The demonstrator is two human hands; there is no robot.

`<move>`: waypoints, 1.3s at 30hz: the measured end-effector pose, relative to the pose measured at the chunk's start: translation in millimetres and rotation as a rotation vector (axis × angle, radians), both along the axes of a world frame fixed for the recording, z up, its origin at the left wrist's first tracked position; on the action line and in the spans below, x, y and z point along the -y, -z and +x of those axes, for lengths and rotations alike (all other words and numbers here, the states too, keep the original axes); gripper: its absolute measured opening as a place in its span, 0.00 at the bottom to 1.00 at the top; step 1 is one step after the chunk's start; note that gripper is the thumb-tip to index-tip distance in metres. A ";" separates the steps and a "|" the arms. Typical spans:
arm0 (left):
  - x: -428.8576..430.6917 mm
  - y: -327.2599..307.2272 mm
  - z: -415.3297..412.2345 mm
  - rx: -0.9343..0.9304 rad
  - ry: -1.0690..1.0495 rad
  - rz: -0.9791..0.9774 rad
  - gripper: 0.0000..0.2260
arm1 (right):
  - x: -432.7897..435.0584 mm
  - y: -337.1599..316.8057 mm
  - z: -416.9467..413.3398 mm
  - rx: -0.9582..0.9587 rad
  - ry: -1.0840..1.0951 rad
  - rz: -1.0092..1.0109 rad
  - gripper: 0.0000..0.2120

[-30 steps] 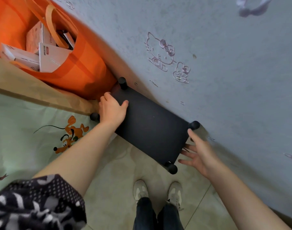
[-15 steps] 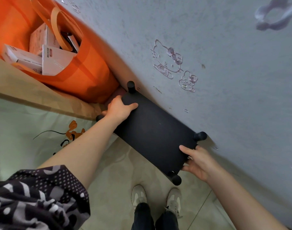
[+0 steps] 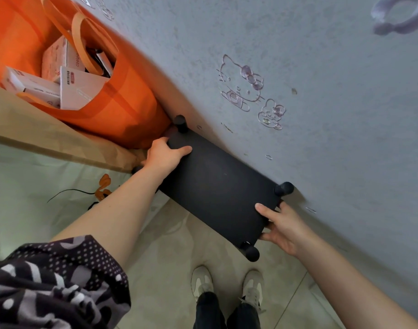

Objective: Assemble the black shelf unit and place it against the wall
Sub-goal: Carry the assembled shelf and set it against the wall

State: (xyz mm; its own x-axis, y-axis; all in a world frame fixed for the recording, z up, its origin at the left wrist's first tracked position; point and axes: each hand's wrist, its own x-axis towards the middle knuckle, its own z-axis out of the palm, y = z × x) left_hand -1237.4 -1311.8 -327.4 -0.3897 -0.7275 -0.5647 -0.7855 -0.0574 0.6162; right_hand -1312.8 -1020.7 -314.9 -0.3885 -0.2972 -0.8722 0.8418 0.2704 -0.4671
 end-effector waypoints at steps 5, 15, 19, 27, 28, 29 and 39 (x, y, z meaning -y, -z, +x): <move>-5.0 -6.9 -13.9 0.030 0.049 -0.043 0.19 | -7.8 1.6 4.5 0.021 0.016 -0.041 0.20; 4.3 -10.8 -11.5 0.049 0.021 -0.048 0.30 | -1.7 -2.1 -4.9 0.081 -0.030 -0.030 0.17; 2.4 -4.3 0.8 0.070 0.028 -0.044 0.40 | -7.3 -0.4 -11.1 0.032 -0.074 -0.004 0.20; -15.3 -16.4 -0.1 0.051 0.165 -0.254 0.33 | -15.5 -13.4 -25.8 -0.030 -0.206 0.100 0.08; -22.8 -18.5 5.6 -0.002 0.160 -0.304 0.31 | -15.9 -16.7 -27.8 -0.024 -0.188 0.112 0.10; -33.3 -22.3 12.4 -0.075 0.155 -0.356 0.29 | -16.1 -19.3 -29.4 -0.016 -0.175 0.123 0.14; -112.0 -9.4 95.2 -0.172 -0.617 0.233 0.21 | -2.9 -29.2 -38.5 0.032 -0.138 0.151 0.20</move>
State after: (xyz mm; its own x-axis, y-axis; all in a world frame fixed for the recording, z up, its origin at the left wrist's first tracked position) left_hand -1142.2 -1199.8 -318.0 -0.0410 -0.7125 -0.7005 -0.4582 -0.6096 0.6469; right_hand -1351.4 -1017.8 -285.6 -0.3250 -0.2105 -0.9220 0.8057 0.4489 -0.3865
